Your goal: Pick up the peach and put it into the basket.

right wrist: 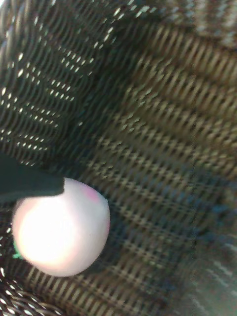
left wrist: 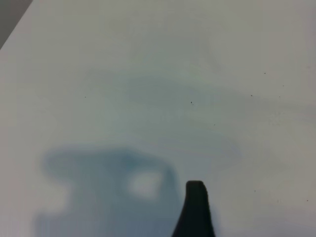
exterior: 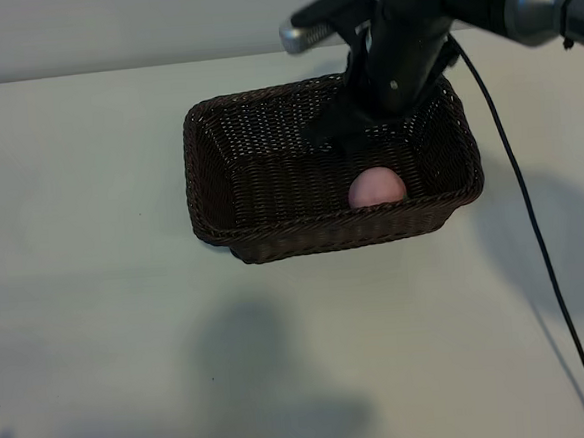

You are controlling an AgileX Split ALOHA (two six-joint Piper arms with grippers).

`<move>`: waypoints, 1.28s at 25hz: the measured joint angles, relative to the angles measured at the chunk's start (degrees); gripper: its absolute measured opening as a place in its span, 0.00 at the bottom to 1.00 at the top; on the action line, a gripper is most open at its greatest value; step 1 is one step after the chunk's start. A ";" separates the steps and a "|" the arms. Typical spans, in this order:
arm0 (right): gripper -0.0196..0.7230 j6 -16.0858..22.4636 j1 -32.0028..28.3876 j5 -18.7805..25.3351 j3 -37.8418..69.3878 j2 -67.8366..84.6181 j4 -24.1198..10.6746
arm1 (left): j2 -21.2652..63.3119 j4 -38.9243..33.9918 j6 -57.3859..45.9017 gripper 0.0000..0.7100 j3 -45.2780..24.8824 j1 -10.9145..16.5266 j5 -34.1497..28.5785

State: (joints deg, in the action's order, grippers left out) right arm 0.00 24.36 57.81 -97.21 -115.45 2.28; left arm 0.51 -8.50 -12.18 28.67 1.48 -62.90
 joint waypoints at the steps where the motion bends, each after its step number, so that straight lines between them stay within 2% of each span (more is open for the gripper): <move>1: 0.89 0.00 0.00 0.62 -1.44 0.00 0.06 | 0.00 0.00 0.00 0.84 0.00 0.00 0.00; 6: 0.84 0.89 -3.83 2.74 -7.19 0.00 -1.28 | 0.00 0.00 0.00 0.84 0.00 0.00 0.00; 8: 0.83 0.90 -7.31 4.00 -8.68 0.00 -2.28 | 0.00 0.00 0.00 0.84 0.00 0.00 0.00; 17: 0.82 0.53 -27.30 7.61 -9.61 0.00 -2.96 | 0.00 0.00 0.00 0.84 0.00 0.00 0.00; 20: 0.82 0.00 -31.51 8.55 -9.61 0.00 -3.23 | 0.00 0.00 0.00 0.84 0.00 0.00 0.00; 25: 0.82 -0.72 -34.02 10.01 -9.61 0.00 -2.28 | 0.00 0.00 0.00 0.84 0.00 0.00 0.00; 32: 0.82 -0.76 -34.41 12.08 -9.61 3.60 -1.93 | 0.00 0.00 0.00 0.84 0.00 0.00 0.00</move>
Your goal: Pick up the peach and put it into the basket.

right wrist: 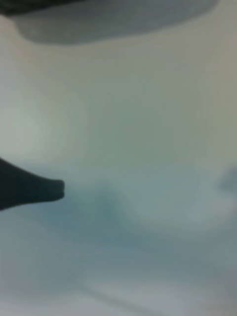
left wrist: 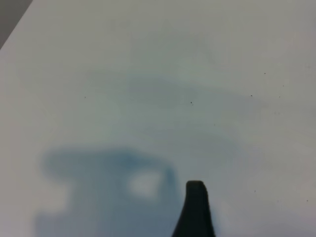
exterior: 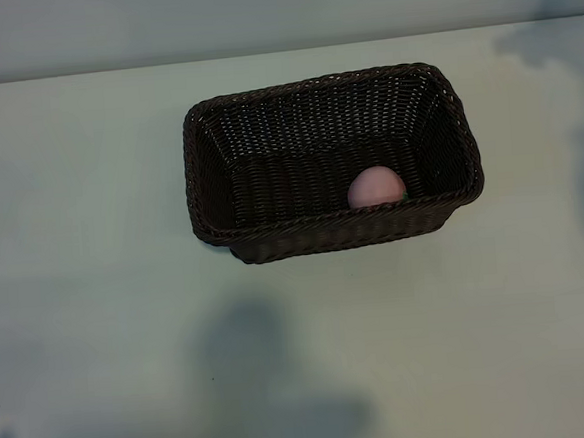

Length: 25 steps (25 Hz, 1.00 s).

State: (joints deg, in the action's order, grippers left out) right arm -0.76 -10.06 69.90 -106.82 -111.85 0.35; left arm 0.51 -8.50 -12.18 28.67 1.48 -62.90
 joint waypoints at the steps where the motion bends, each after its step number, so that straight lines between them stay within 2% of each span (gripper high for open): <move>1: 0.82 0.00 -0.13 0.00 0.00 1.25 0.02 | 0.00 0.00 0.00 0.84 0.00 0.00 0.00; 11: 0.81 0.00 -0.32 0.05 2.95 22.35 -0.35 | 0.00 0.00 0.00 0.84 0.00 0.00 0.00; 18: 0.81 0.00 -0.32 0.17 14.81 40.80 -0.35 | 0.00 0.00 0.00 0.84 0.00 0.00 0.00; 25: 0.81 1.74 -0.32 0.23 26.18 62.63 -3.84 | 0.00 0.00 0.00 0.83 0.00 0.00 0.00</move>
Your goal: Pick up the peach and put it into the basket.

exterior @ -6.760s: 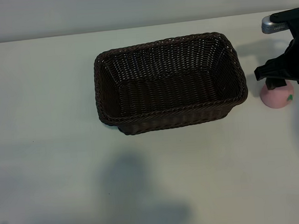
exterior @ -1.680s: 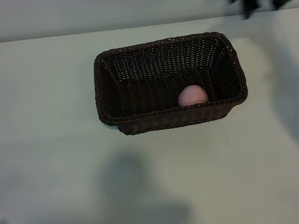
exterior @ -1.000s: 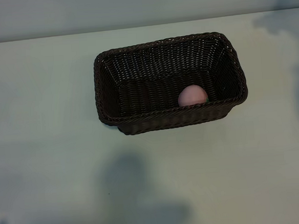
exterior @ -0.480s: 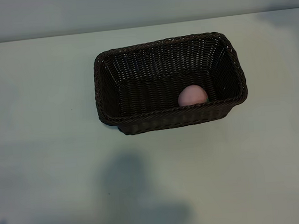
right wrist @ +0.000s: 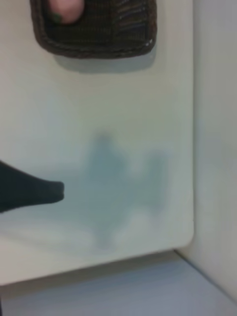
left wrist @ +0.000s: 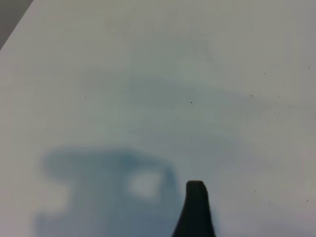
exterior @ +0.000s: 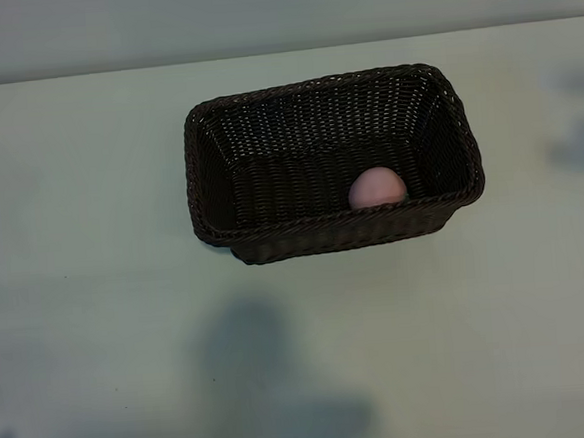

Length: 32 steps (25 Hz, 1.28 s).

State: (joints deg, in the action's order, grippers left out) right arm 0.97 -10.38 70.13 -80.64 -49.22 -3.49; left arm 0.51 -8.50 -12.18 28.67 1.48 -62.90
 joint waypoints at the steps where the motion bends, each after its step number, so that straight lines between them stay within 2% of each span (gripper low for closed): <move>1: 0.81 0.13 0.00 0.00 1.27 2.70 -0.18 | 0.00 0.00 0.00 0.83 0.00 0.00 0.00; 4: 0.81 0.67 0.00 -0.75 4.76 11.36 -0.64 | 0.00 0.00 0.00 0.83 0.00 0.00 0.00; 11: 0.81 1.20 0.00 -8.40 13.92 27.52 -0.47 | 0.00 0.00 0.00 0.83 0.00 0.00 0.00; 20: 0.81 1.34 1.26 -13.83 31.56 42.79 -0.47 | 0.00 0.00 0.00 0.83 0.00 0.00 0.00; 26: 0.81 1.34 1.26 -14.72 40.93 49.68 -0.47 | 0.00 0.00 0.00 0.83 0.00 0.00 0.00; 32: 0.81 1.29 1.26 -13.39 44.05 49.68 -0.42 | 0.00 0.00 0.00 0.83 0.00 0.00 0.00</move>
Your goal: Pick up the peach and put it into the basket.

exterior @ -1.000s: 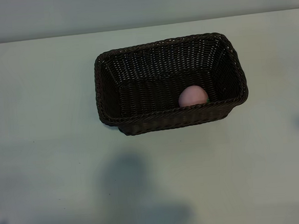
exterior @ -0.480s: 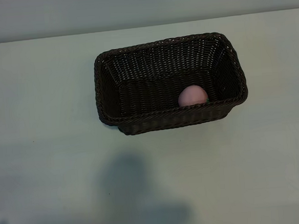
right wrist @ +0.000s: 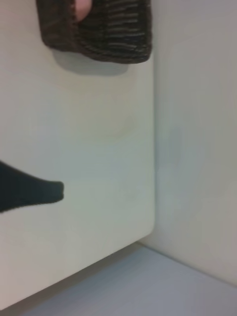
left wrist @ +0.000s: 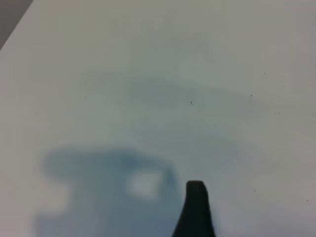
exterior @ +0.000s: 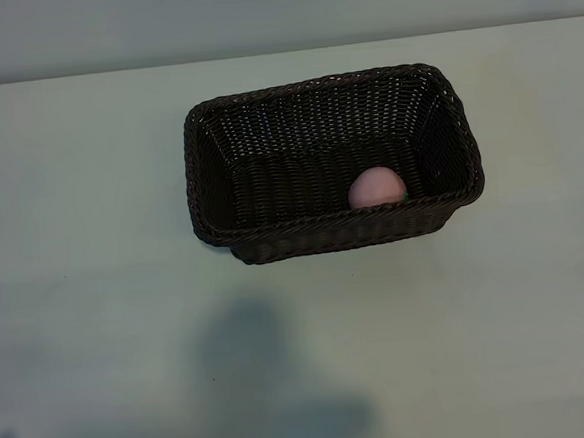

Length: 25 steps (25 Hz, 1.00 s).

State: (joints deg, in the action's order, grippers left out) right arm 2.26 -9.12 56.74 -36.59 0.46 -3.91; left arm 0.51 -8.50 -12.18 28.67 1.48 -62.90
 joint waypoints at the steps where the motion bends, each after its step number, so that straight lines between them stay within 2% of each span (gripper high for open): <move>1: 0.81 0.00 0.00 0.00 0.60 0.00 0.00 | 0.00 0.00 0.00 0.83 0.00 0.00 0.00; 9: 0.79 0.00 0.02 -0.31 6.86 0.00 0.00 | 0.00 0.00 0.00 0.83 0.00 0.00 0.00; 16: 0.79 0.00 0.02 -0.18 7.44 0.00 0.00 | 0.00 0.00 0.00 0.83 0.00 0.00 0.00; 22: 0.79 1.05 0.02 3.72 8.62 0.00 1.92 | 0.00 0.00 0.00 0.83 0.00 0.00 0.00; 25: 0.79 1.05 0.02 4.02 8.67 0.00 2.81 | 0.00 0.00 0.00 0.83 0.00 0.00 0.00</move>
State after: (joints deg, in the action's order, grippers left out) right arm 3.31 -9.10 60.76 -27.92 0.46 -1.10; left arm 0.51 -8.50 -12.18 28.67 1.48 -62.90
